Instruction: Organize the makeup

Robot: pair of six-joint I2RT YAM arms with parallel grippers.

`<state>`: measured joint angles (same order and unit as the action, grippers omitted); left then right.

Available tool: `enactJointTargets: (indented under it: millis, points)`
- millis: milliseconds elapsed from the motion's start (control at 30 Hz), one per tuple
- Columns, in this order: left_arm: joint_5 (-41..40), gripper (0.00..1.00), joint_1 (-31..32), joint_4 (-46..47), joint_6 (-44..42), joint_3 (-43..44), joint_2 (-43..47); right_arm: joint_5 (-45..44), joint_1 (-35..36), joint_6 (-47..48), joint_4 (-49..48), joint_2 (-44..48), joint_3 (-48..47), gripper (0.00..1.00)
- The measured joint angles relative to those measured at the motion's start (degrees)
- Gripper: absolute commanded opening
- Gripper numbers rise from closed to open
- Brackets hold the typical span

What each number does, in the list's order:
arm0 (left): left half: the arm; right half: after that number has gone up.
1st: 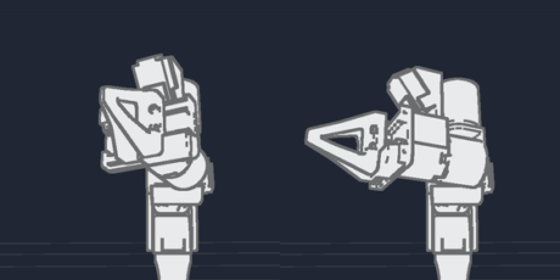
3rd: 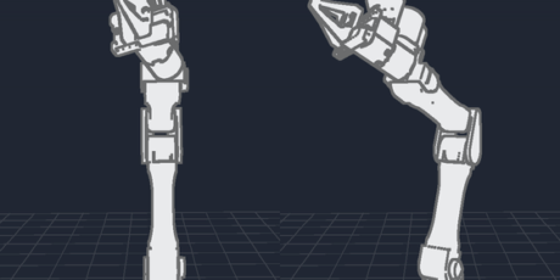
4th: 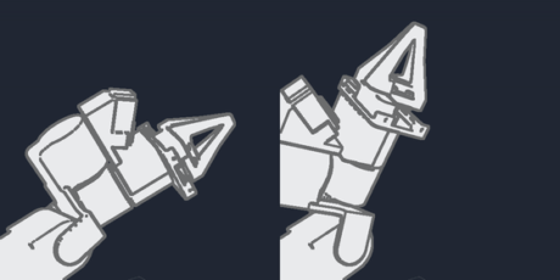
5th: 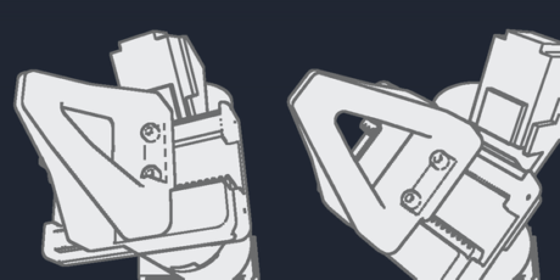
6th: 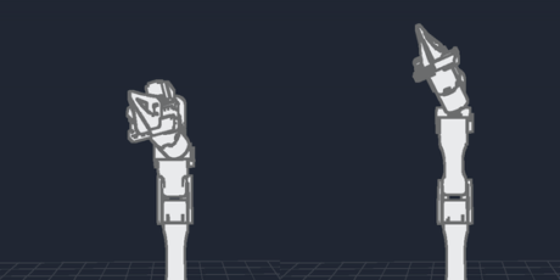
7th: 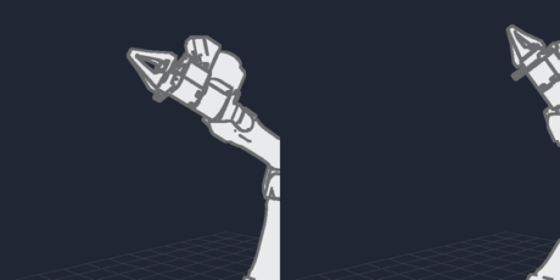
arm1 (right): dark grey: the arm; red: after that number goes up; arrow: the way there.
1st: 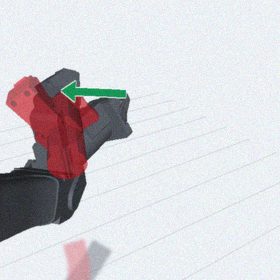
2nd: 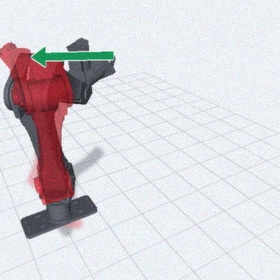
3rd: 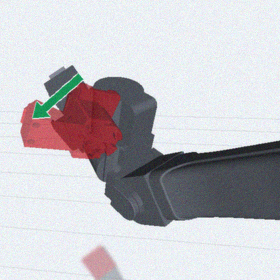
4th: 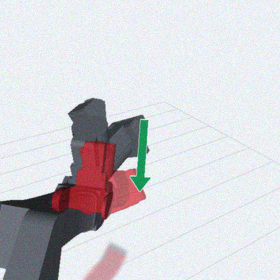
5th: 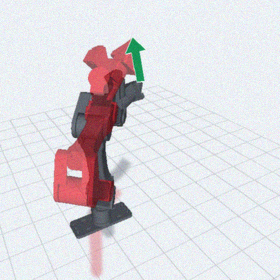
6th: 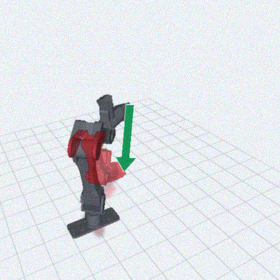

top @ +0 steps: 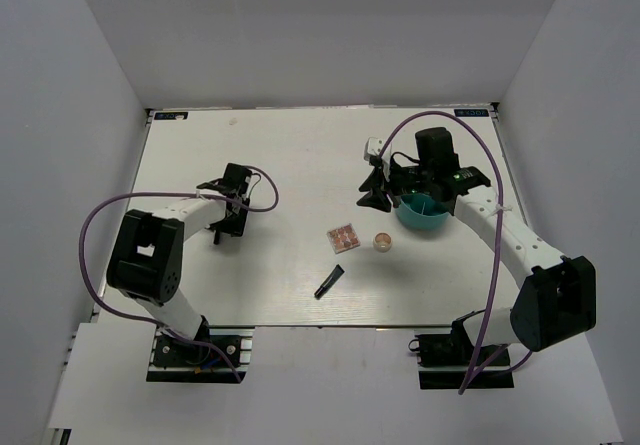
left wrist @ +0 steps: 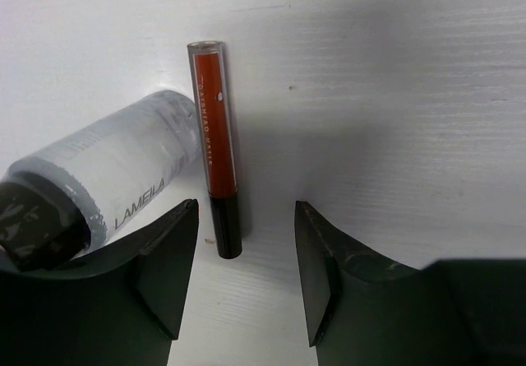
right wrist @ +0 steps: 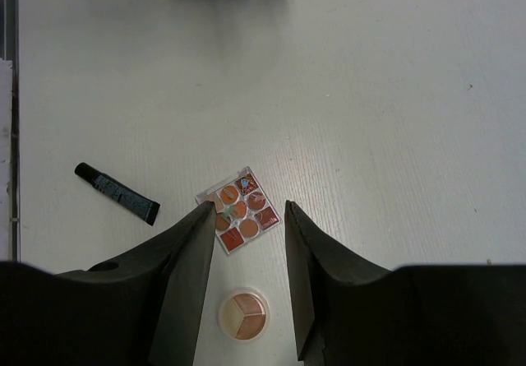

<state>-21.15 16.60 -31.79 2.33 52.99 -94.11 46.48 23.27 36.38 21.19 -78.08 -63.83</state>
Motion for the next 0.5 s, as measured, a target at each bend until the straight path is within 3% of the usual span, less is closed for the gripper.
enactJointTargets:
  millis: [500]
  points:
    - [4.44, 0.61, -0.39, -1.18, -0.68, 2.99, -2.25, -0.02, -0.07, -0.02, -0.24, 0.11, 0.0, 0.46]
